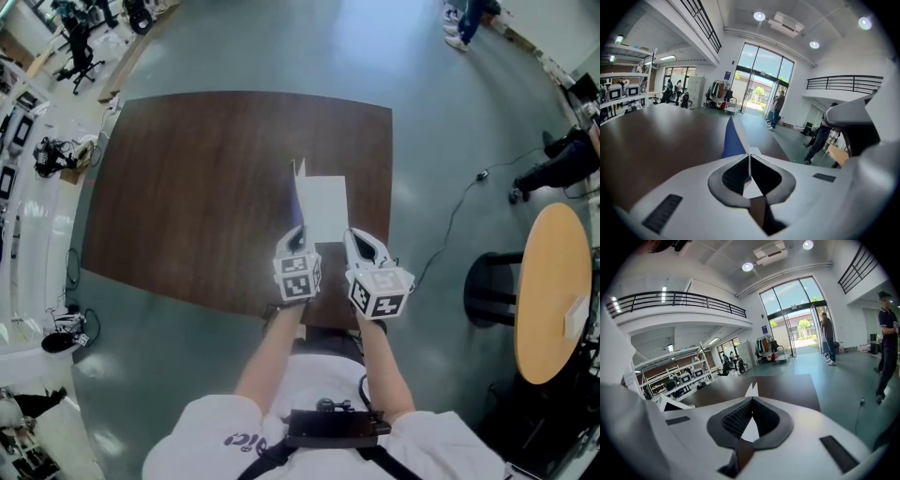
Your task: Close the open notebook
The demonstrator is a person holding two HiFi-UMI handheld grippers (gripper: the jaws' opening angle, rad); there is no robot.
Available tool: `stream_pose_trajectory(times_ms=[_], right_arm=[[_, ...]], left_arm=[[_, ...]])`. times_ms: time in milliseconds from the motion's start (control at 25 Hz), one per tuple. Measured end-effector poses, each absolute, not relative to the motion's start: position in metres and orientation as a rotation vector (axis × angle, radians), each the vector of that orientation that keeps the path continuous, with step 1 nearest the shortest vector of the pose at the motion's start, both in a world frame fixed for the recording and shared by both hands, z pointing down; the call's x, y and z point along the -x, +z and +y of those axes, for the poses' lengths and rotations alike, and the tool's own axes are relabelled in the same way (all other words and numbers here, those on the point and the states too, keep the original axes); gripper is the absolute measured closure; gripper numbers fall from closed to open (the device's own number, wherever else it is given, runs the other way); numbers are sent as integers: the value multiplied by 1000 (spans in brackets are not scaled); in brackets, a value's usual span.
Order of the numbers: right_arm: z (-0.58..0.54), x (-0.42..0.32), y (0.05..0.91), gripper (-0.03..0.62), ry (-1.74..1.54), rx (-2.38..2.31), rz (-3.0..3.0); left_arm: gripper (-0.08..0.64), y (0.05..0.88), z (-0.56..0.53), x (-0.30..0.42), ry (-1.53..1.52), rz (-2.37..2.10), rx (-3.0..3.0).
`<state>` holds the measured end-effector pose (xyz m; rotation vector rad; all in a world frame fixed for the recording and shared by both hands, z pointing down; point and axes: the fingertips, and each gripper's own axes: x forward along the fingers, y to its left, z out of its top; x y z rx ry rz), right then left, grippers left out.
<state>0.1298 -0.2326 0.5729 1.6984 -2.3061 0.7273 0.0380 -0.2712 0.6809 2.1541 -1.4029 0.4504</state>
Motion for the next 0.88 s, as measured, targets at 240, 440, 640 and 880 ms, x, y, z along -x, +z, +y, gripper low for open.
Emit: stream_pose_trajectory(times_ms=[240, 440, 640, 880], right_arm=[[-221, -157, 580, 604, 768, -1777, -2253], [-218, -181, 588, 604, 810, -1839, -2212], [-214, -200, 603, 604, 868, -1880, -2168], [-206, -213, 614, 604, 918, -1919, -2134]], left_arm=[[538, 692, -266, -74, 504, -1309, -2195], [538, 713, -263, -105, 566, -1222, -2192], [538, 742, -265, -128, 644, -1159, -2182], [538, 766, -262, -140, 722, -1109, -2165]])
